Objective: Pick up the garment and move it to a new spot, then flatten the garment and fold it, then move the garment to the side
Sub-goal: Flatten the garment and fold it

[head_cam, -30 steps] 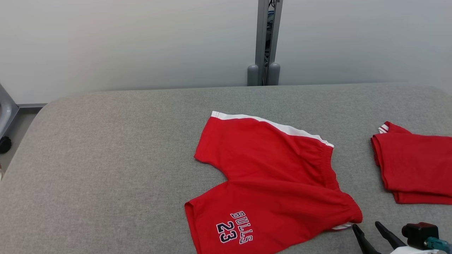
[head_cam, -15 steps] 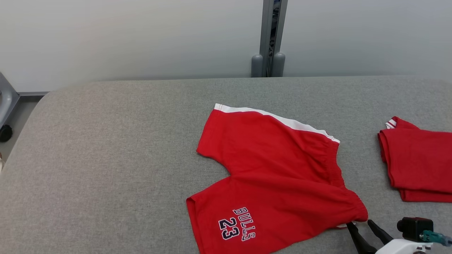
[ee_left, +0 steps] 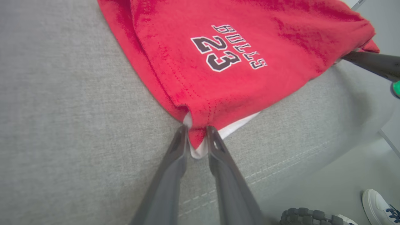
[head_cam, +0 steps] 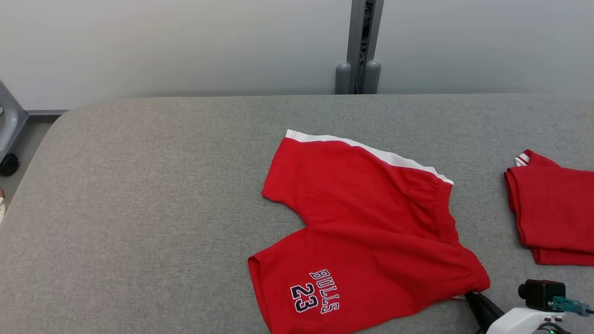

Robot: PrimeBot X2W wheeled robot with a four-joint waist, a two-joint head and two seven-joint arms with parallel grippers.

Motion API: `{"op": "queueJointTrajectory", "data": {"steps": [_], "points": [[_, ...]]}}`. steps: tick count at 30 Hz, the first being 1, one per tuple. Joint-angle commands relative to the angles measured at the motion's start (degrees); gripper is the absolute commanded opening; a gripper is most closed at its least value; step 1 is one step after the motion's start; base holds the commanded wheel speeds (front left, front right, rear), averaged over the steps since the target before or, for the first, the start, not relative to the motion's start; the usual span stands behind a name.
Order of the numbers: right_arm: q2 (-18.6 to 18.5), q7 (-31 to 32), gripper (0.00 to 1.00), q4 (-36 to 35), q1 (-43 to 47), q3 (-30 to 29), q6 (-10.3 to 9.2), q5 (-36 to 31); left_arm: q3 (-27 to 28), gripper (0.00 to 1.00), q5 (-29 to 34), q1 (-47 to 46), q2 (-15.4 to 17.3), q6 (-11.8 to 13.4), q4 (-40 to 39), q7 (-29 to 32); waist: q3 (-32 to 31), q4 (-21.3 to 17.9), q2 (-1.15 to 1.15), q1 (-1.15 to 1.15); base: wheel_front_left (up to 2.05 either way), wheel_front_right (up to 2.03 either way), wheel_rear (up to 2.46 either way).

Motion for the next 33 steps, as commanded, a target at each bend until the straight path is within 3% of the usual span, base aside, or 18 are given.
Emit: {"op": "queueJointTrajectory", "data": {"steps": [1, 10, 20, 33], "points": [[-0.6, -0.8, 0.00, 0.2, -0.9, 0.5, 0.01, 0.7, -0.6, 0.00, -0.7, -0.9, 0.2, 0.0, 0.4, 0.0, 0.1, 0.1, 0.00, 0.00, 0.00, 0.00, 0.00], [-1.9, -2.0, 0.00, 0.7, -1.8, 2.1, 0.01, 2.1, 0.2, 0.00, -2.1, -1.6, 0.7, 0.0, -1.9, 0.0, -0.4, 0.2, 0.00, 0.00, 0.00, 0.00, 0.00], [-3.9, -0.3, 0.00, -2.4, -1.6, 4.6, 0.01, 5.0, 4.5, 0.00, 2.3, 1.1, 1.8, 0.2, -8.4, 0.0, -2.8, -0.4, 0.00, 0.00, 0.00, 0.00, 0.00], [-9.2, 4.4, 0.00, -8.2, 0.2, 7.9, 0.01, 7.3, 4.5, 0.00, 6.4, 5.2, 4.7, 0.1, -12.5, 0.0, -4.8, -1.0, 0.00, 0.00, 0.00, 0.00, 0.00]]}}
